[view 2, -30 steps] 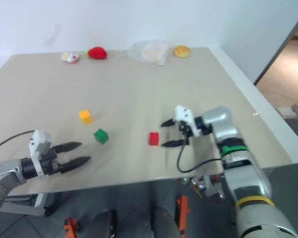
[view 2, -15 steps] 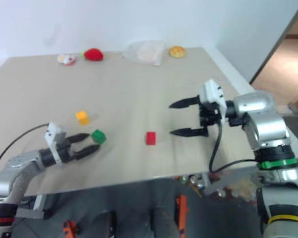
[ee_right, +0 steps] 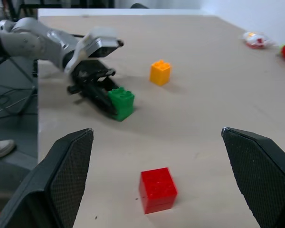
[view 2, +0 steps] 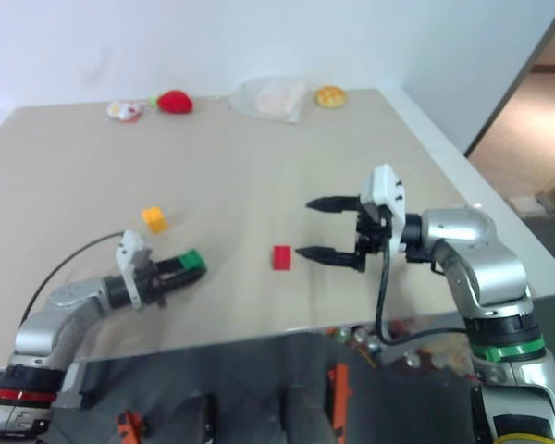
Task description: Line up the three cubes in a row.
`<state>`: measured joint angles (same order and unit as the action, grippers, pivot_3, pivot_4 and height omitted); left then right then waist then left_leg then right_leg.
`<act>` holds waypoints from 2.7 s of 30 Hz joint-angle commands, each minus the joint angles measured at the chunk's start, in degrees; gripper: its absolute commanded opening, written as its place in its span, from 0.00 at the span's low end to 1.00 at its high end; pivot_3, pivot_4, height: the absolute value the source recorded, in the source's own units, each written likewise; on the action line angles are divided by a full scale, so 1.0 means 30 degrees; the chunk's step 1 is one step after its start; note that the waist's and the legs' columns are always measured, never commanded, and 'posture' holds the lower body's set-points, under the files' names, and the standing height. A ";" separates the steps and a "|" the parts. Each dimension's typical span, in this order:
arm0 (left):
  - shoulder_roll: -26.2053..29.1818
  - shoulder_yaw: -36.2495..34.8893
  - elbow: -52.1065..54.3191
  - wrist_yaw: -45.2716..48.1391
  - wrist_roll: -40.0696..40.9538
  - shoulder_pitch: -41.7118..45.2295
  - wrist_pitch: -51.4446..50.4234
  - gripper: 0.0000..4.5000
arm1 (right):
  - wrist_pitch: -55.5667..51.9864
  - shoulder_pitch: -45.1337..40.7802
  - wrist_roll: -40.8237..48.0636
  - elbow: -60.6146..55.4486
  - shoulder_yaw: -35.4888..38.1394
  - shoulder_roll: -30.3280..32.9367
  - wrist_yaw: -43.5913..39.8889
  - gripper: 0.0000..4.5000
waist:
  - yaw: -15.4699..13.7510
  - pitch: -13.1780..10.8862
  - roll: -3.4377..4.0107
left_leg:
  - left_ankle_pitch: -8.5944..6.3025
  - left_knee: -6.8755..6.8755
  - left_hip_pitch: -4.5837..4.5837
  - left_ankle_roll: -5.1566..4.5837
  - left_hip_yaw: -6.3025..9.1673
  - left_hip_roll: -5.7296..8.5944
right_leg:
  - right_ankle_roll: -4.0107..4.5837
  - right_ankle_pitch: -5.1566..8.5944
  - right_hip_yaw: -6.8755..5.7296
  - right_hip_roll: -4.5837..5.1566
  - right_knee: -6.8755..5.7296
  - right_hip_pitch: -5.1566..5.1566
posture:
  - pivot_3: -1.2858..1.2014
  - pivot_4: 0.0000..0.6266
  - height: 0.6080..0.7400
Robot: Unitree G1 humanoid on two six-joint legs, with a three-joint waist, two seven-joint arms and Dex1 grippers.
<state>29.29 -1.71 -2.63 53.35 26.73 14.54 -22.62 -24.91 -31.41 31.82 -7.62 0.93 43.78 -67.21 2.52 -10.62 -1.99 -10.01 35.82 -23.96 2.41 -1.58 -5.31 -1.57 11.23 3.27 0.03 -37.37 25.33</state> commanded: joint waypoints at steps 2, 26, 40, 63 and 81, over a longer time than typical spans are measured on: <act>-0.0249 0.0482 -0.0424 -0.0029 -0.0659 0.0978 0.0435 0.30 | -0.0066 0.0292 0.0391 -0.0822 0.0967 0.0094 0.0412 1.00 | -0.0001 0.0001 -0.0001 | 0.0000 0.0005 -0.0002 0.0000 0.0001 0.0001 | -0.0001 -0.0001 0.0002 0.0000 0.0000 -0.0002 | 0.52 0.24 1.00; -0.3173 0.5535 -1.5876 0.8422 -0.6586 1.2029 1.2363 0.30 | -0.2444 0.6644 0.2897 -0.6202 0.6398 0.0925 0.4453 1.00 | 0.0032 0.0005 -0.0010 | -0.0016 0.0057 -0.0069 -0.0035 0.0041 0.0135 | -0.0117 -0.0036 0.0132 0.0016 0.0047 0.0001 | 0.52 0.24 1.00; -0.2769 0.3718 -1.7163 0.9987 -0.6058 1.1943 1.2374 0.30 | -0.2507 0.6914 0.3125 -0.6444 0.6365 0.1242 0.4967 1.00 | 0.0095 0.0005 -0.0011 | -0.0019 0.0067 -0.0045 -0.0042 0.0081 0.0208 | -0.0159 -0.0064 0.0229 0.0011 0.0046 0.0000 | 0.52 0.24 1.00; -0.3446 0.2687 -1.8197 0.7385 -0.6645 1.1461 1.5291 0.99 | -0.2693 0.5465 0.3096 -0.5511 0.5816 0.1565 0.4446 1.00 | 0.0017 0.0006 -0.0011 | -0.0017 0.0127 -0.0059 -0.0046 0.0081 0.0224 | -0.0186 -0.0077 0.0257 0.0014 0.0046 -0.0016 | 0.52 0.24 1.00; 0.3322 -0.2239 -0.1516 0.6666 0.0239 0.2514 0.1570 0.99 | -0.1772 0.2690 0.1756 -0.3239 0.3055 0.0857 0.3507 1.00 | 0.0052 0.0005 -0.0015 | -0.0018 0.0067 -0.0051 -0.0046 0.0070 0.0206 | -0.0164 -0.0048 0.0274 0.0007 0.0044 0.0012 | 0.52 0.24 1.00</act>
<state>38.25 -4.08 -11.34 76.89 24.08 22.51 -14.56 -31.73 -21.73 38.17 -18.09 10.95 47.12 -57.14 2.68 -10.60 -2.03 -10.06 36.07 -24.11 2.27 -1.37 -4.69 -2.06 11.08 4.08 0.05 -37.24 25.35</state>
